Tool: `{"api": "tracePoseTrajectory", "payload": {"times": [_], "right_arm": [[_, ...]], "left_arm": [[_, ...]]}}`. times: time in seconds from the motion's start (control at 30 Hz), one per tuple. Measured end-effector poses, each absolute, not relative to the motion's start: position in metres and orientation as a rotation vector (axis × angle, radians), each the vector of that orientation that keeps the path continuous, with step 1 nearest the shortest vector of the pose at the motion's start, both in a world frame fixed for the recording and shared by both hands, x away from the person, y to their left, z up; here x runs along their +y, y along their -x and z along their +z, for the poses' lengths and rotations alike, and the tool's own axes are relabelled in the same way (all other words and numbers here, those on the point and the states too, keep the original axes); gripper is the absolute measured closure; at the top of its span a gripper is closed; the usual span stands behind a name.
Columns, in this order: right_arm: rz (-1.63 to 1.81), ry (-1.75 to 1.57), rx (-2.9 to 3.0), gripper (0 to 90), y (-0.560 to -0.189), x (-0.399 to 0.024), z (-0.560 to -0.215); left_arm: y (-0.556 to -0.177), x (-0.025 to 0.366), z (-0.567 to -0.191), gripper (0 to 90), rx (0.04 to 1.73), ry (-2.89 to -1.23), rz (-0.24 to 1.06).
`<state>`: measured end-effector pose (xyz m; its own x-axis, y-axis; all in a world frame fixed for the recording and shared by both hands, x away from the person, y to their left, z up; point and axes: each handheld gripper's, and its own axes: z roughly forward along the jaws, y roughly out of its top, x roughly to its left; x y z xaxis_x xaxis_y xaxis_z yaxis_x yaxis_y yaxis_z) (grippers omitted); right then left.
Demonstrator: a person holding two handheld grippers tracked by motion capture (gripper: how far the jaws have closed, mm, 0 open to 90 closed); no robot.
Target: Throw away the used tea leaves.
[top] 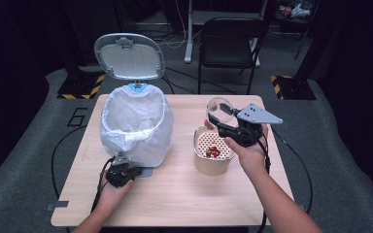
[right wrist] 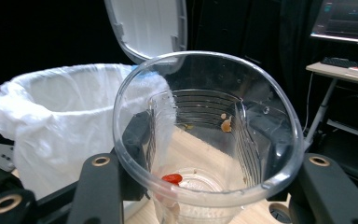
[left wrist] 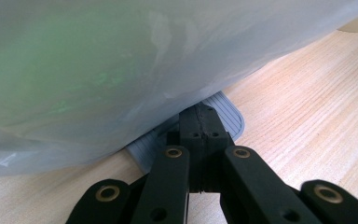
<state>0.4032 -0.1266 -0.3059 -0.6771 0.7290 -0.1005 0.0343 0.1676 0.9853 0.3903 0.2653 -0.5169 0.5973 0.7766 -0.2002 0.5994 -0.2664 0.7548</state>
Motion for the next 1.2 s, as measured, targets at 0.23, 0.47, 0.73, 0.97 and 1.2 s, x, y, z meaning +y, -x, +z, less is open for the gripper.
{"api": "tracePoseTrajectory", "payload": {"times": [0.23,0.47,0.73,0.97,1.2], "right_arm": [[1.578,-0.646,1.894,46.7,-0.401,-0.102,-0.289],[1.582,-0.610,1.918,46.7,-0.410,-0.081,-0.286],[1.597,-0.585,1.965,46.7,-0.422,-0.068,-0.288],[1.616,-0.575,1.981,46.7,-0.430,-0.061,-0.281],[1.629,-0.537,2.007,46.7,-0.432,-0.047,-0.270]], "left_arm": [[-0.390,0.266,-0.517,90.0,1.089,-1.978,0.256],[-0.390,0.265,-0.517,90.0,1.097,-1.963,0.255],[-0.390,0.265,-0.517,90.0,1.097,-1.963,0.255],[-0.390,0.265,-0.517,90.0,1.100,-1.963,0.260],[-0.390,0.265,-0.517,90.0,1.099,-1.965,0.259]]}}
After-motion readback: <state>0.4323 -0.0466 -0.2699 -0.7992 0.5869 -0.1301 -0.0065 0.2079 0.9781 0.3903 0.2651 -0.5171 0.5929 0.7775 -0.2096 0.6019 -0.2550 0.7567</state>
